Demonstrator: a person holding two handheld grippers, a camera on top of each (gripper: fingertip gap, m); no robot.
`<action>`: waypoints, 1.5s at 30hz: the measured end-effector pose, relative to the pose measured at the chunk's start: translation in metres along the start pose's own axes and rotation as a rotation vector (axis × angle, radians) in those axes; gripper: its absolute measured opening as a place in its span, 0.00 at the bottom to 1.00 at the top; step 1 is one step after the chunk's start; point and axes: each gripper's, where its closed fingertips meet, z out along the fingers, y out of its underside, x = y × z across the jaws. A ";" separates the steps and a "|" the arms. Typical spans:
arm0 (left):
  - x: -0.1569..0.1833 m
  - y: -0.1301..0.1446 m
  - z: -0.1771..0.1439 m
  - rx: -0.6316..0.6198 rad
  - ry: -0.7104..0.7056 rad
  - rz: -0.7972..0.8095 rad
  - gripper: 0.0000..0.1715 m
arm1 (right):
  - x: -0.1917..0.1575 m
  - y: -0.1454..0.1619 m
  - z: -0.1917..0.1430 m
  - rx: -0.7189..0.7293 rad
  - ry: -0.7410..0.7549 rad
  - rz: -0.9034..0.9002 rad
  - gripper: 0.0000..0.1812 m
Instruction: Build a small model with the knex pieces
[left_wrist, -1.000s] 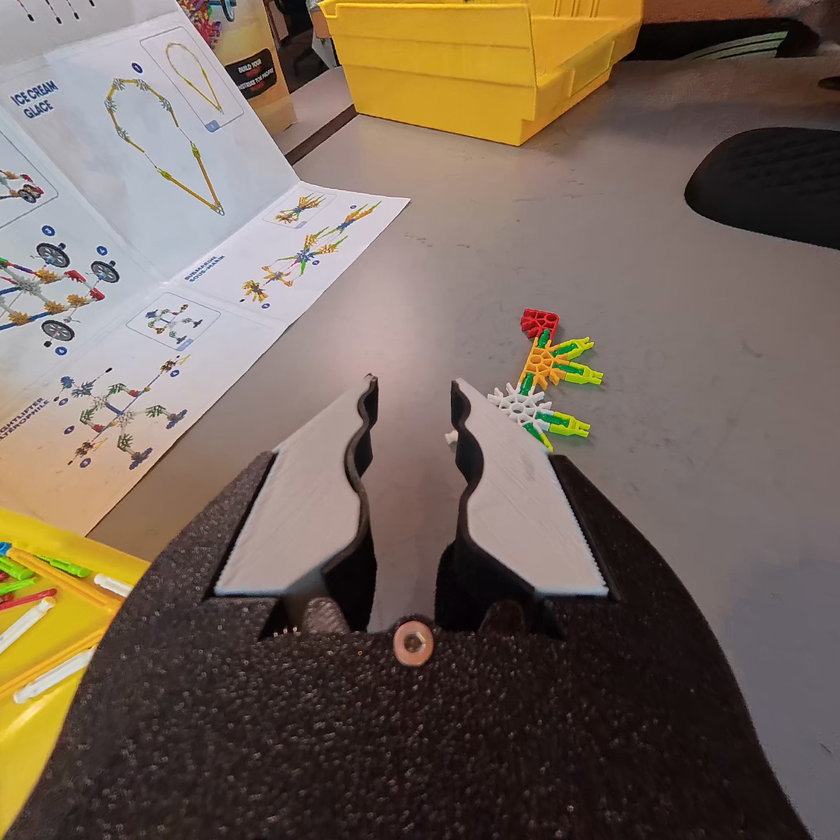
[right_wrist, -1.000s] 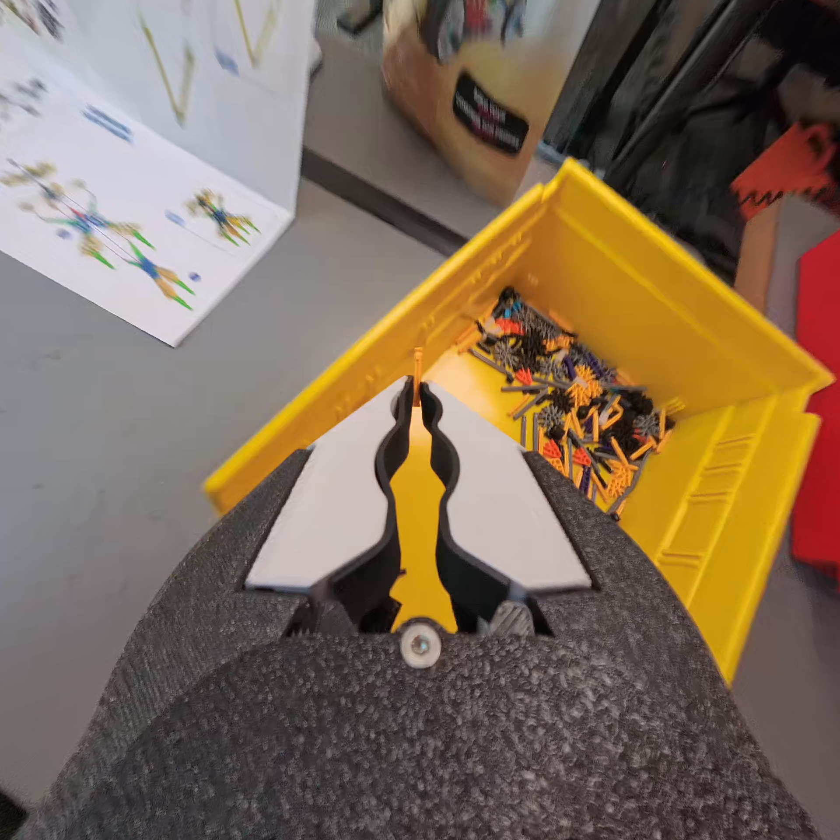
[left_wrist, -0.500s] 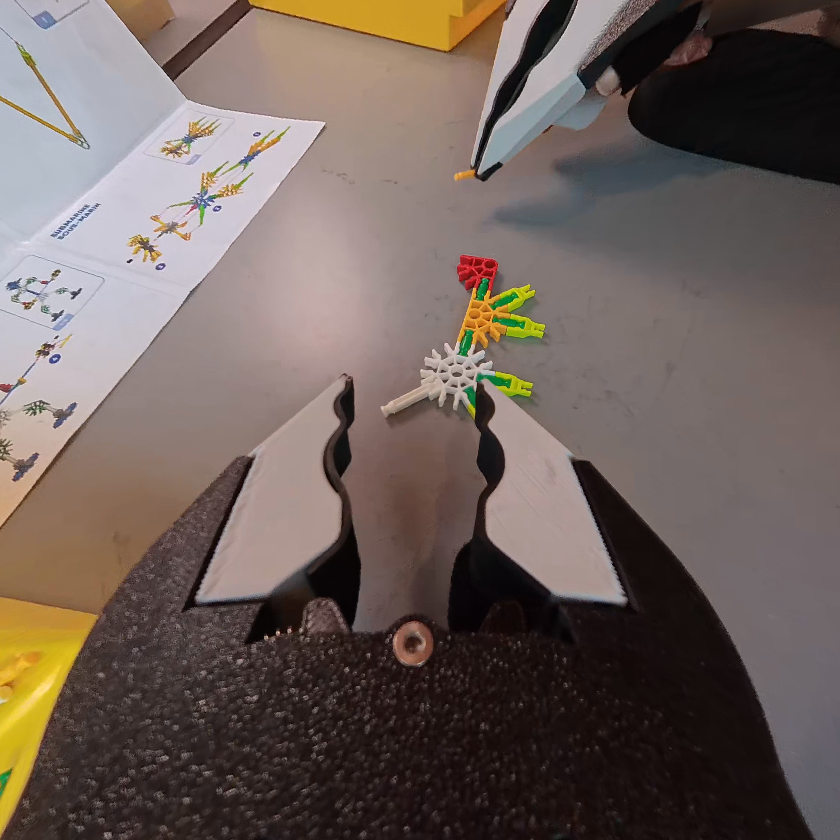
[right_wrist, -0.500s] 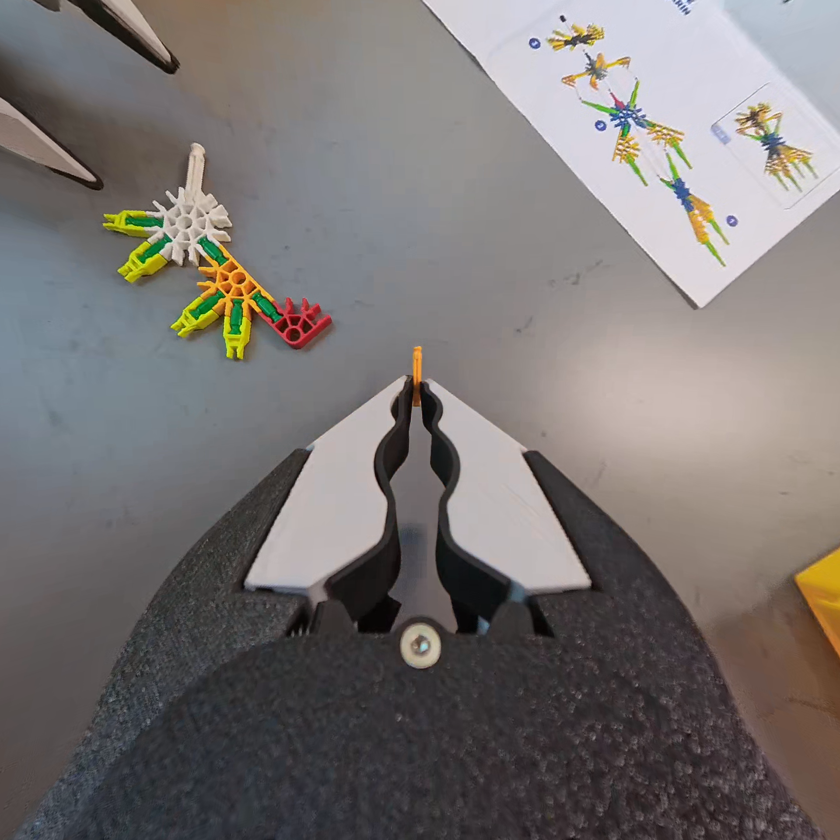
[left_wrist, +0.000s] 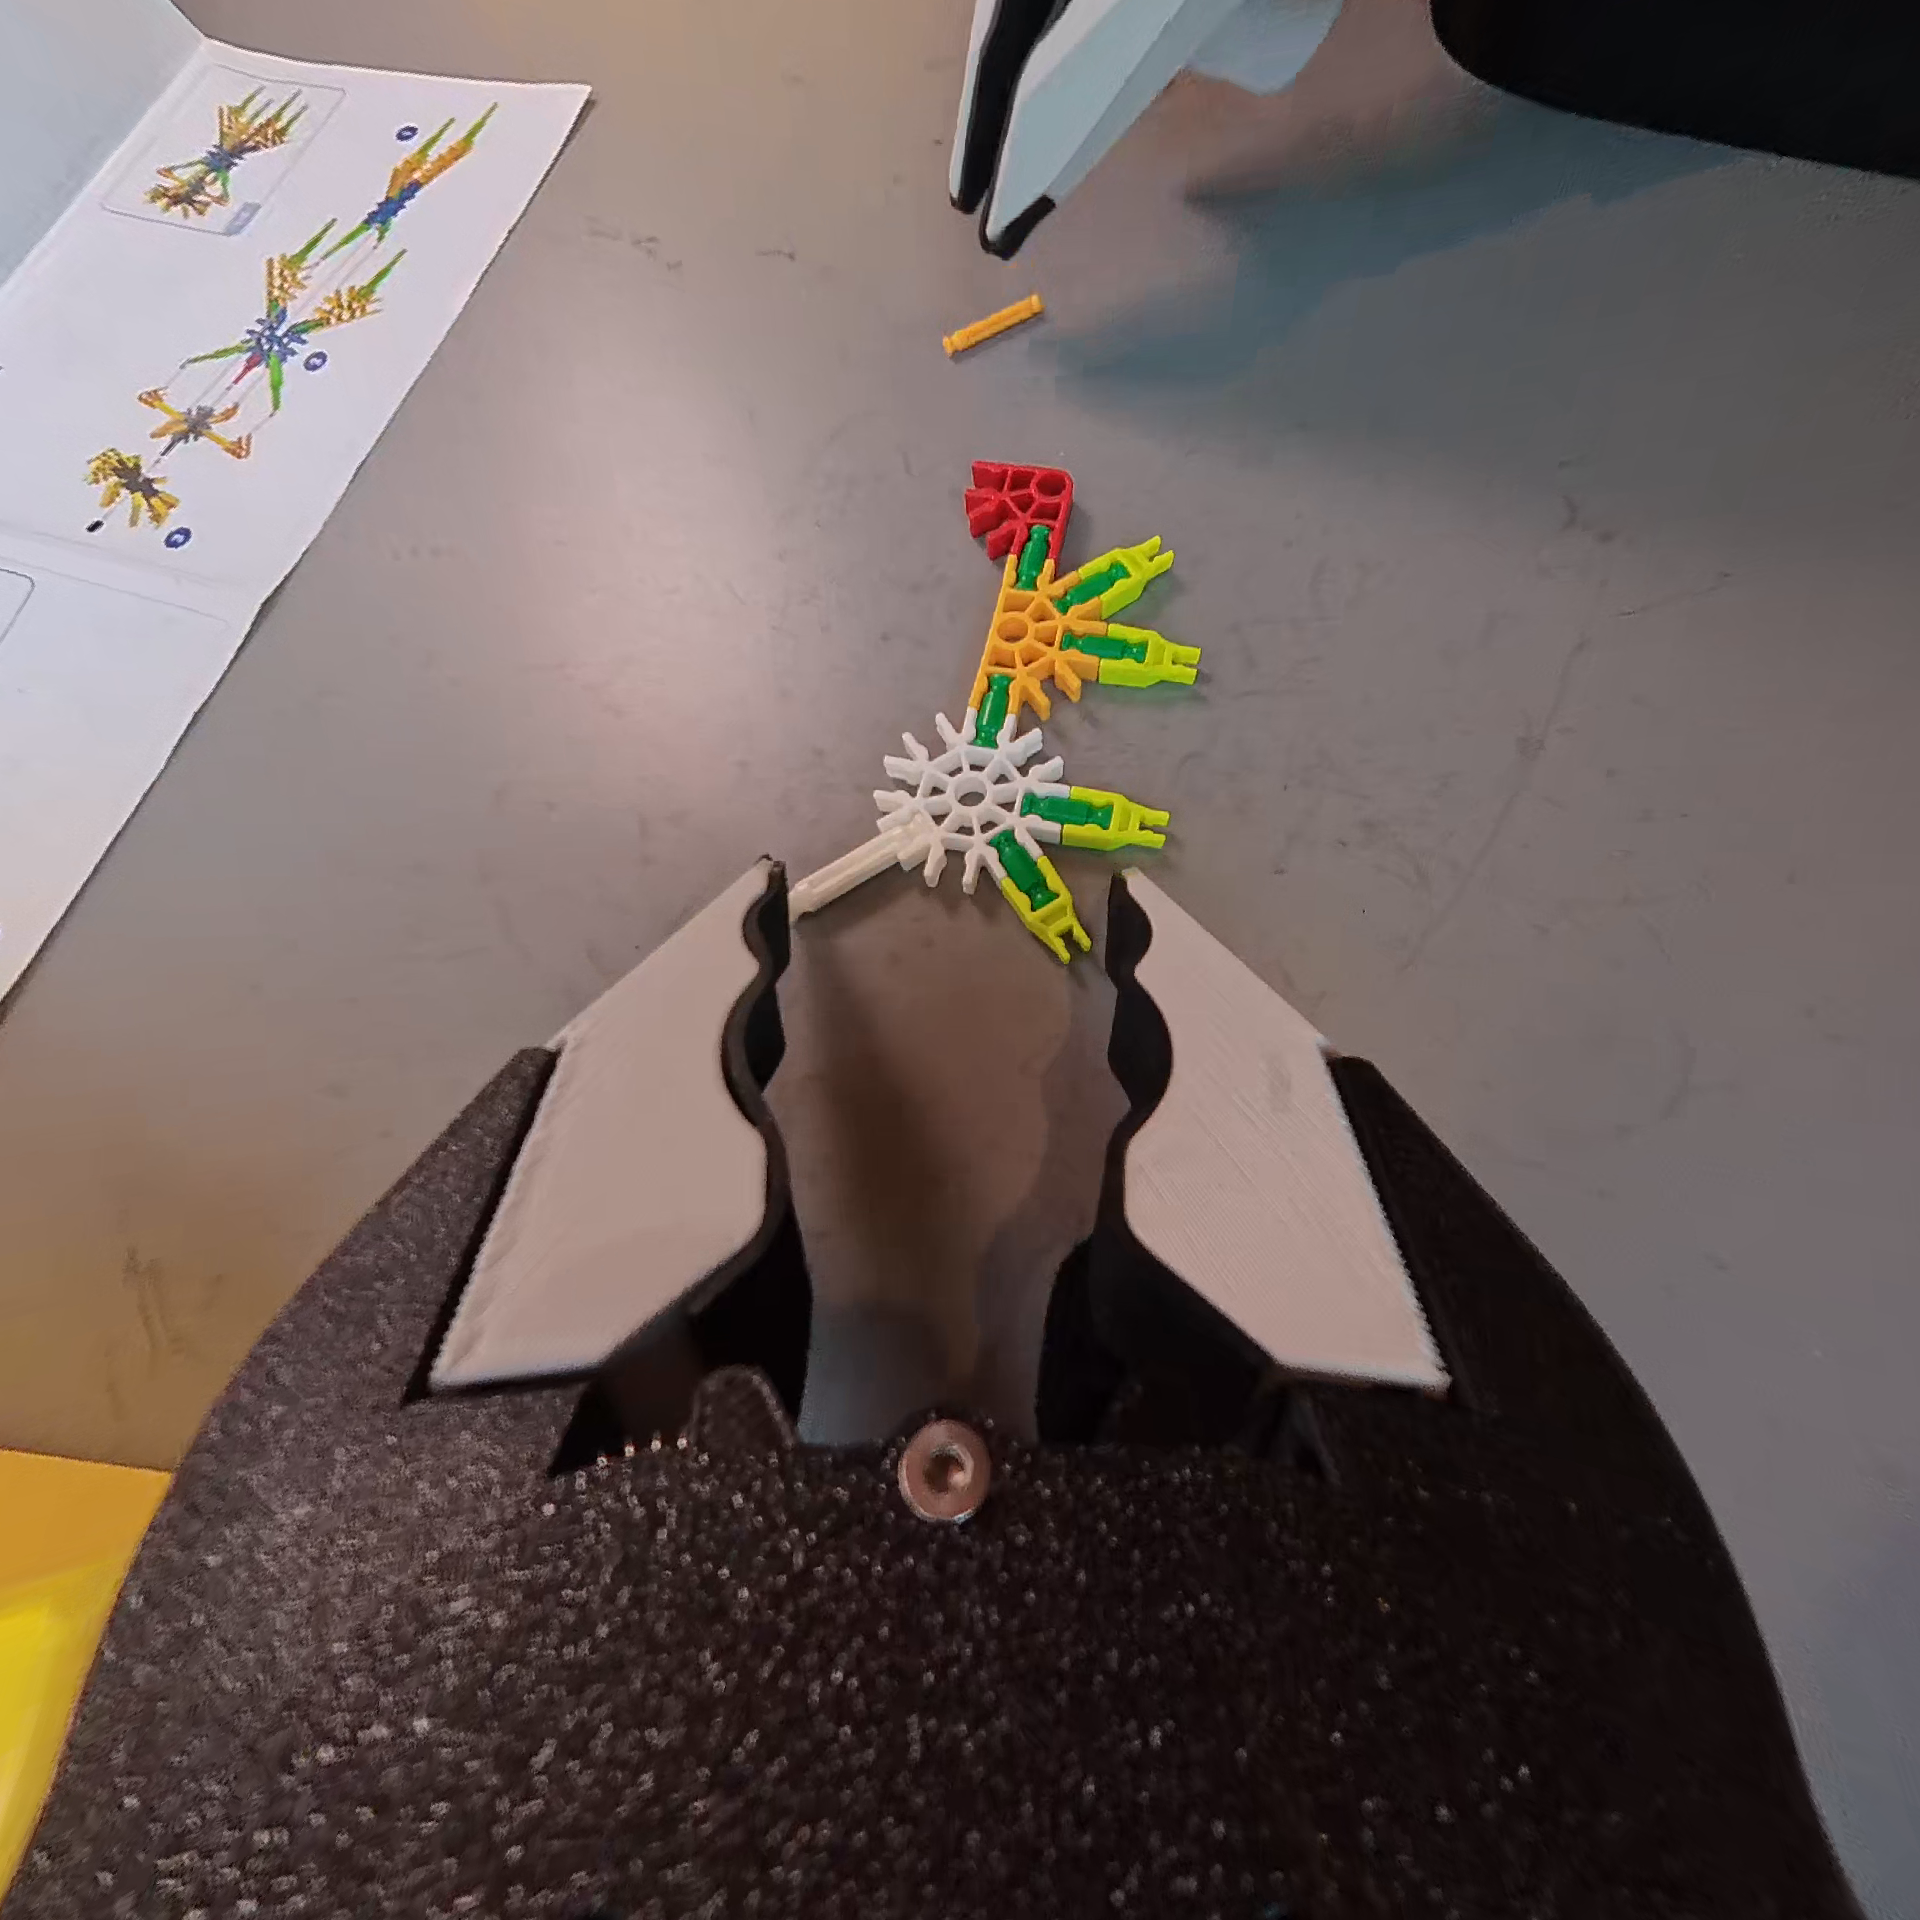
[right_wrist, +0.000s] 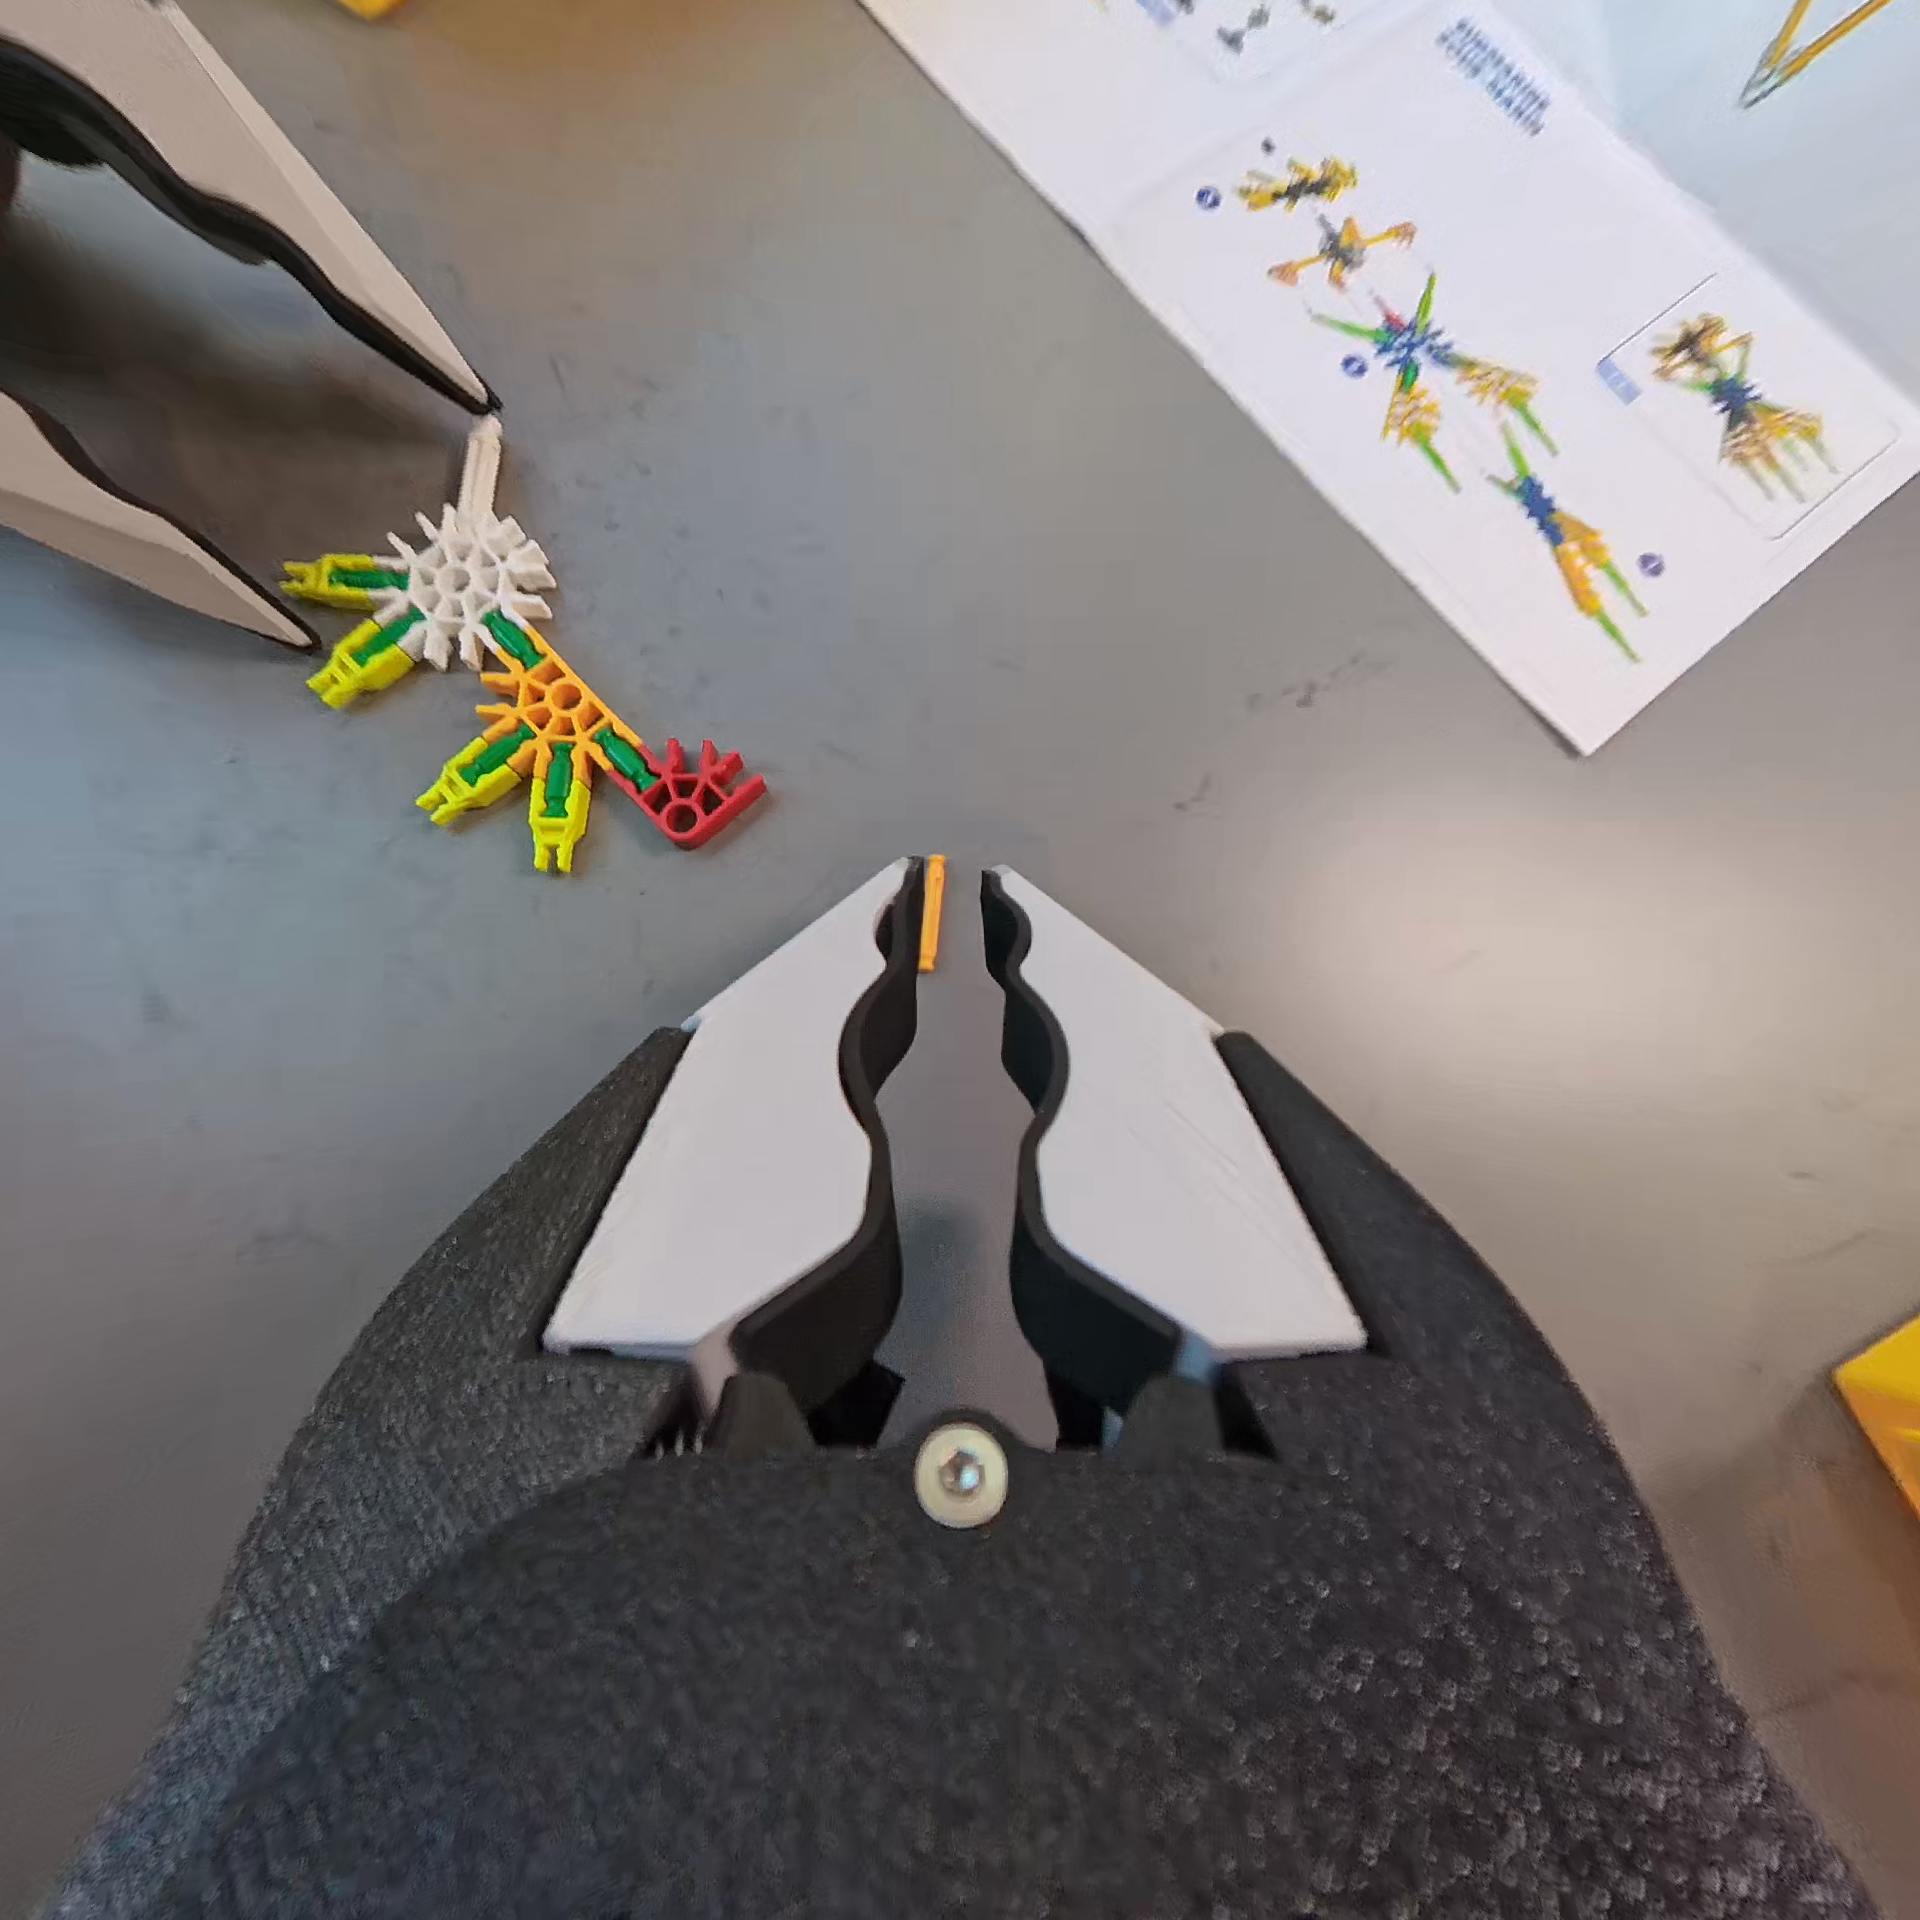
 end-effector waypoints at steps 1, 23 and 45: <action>0.000 0.000 0.000 -0.001 0.001 -0.002 0.36 | 0.006 -0.009 -0.008 0.046 0.008 0.004 0.06; 0.000 0.001 0.000 -0.002 0.012 -0.038 0.30 | 0.357 0.119 -0.093 -0.713 0.393 0.181 0.05; 0.001 0.000 -0.001 0.009 0.044 -0.062 0.30 | 0.361 0.137 -0.082 -0.792 0.181 0.268 0.04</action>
